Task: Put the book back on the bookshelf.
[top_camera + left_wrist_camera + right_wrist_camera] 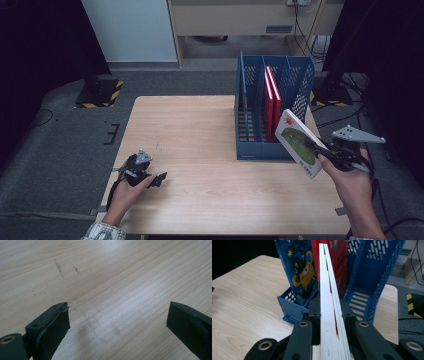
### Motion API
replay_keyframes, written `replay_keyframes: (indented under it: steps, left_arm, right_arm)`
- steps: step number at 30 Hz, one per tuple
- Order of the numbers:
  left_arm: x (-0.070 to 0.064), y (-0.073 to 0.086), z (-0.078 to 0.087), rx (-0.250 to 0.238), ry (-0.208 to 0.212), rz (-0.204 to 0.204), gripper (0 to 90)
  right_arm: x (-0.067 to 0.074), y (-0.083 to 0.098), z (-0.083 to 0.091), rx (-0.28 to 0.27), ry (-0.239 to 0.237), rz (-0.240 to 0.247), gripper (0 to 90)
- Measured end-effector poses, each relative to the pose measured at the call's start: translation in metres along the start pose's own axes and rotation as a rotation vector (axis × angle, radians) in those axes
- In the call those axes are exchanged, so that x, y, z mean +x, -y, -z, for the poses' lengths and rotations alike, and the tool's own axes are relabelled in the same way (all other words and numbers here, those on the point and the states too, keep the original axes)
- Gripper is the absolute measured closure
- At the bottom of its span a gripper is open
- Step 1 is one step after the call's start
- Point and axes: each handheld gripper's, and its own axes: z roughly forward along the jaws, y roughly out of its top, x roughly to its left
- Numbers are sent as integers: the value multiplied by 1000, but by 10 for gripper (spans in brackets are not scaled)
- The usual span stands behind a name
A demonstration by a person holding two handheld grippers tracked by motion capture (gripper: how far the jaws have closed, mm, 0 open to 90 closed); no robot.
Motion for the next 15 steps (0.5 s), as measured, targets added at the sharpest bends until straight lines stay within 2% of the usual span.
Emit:
replay_keyframes:
  steps: [15]
  left_arm:
    - [0, 0, 0, 0, -3, 0, 38]
  right_arm:
    - [-18, -1, -2, 7, 62, -44, 765]
